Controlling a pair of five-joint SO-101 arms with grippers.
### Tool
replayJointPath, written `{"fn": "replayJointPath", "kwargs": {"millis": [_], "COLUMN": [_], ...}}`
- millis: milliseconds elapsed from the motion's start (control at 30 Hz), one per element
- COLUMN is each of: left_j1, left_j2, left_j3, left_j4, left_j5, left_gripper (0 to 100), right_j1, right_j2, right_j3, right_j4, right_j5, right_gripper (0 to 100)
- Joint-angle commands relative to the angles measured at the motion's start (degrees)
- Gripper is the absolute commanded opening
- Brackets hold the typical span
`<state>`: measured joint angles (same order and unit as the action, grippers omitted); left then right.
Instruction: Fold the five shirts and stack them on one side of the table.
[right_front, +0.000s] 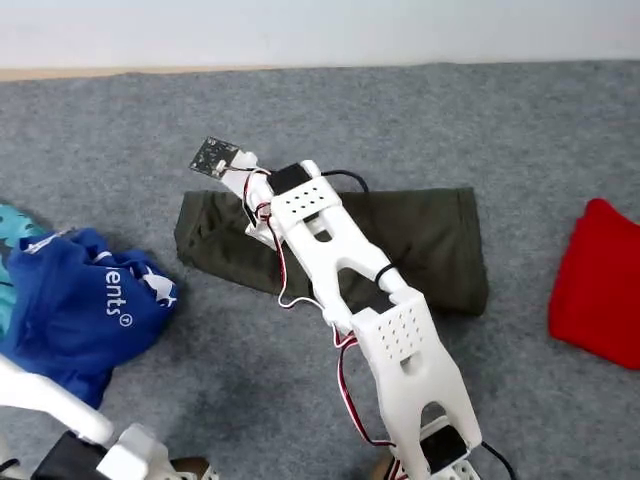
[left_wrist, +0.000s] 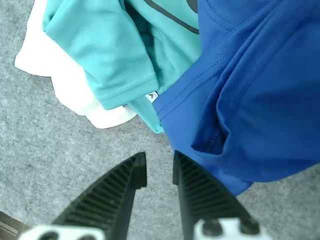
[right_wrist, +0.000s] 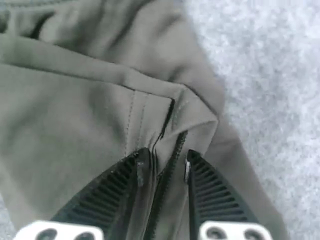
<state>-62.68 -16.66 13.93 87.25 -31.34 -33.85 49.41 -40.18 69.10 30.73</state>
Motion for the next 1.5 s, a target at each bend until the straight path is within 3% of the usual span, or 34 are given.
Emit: {"fn": "replayJointPath", "kwargs": {"millis": [0,700,1133,1333,1467], "left_j1": [0.5,1.9,1.8,1.8,1.8], "left_j2": [-0.5,-0.4,-0.5,-0.5,-0.6], "left_j3": [-0.3,-0.3,-0.4,-0.4,-0.4], "left_j4": [-1.1,-1.1,-0.8,-0.7,-0.6], "left_j5": [0.3,0.3,0.3,0.4,0.4], "left_gripper": [9,9,9,9,9], "right_j1": [-0.8,-15.3,-2.2,6.4,13.8], "right_j2": [-6.5,-2.6,-16.9,-21.6,-22.5], "right_j3": [-4.2,-4.1,-4.1,-4.1,-4.1], "right_j4": [0.7,2.8,19.4,25.3,31.1], "right_j5": [0.3,0.2,-0.5,-9.7,-17.2], "right_gripper": [12.2,12.2,12.4,12.9,20.6]}}
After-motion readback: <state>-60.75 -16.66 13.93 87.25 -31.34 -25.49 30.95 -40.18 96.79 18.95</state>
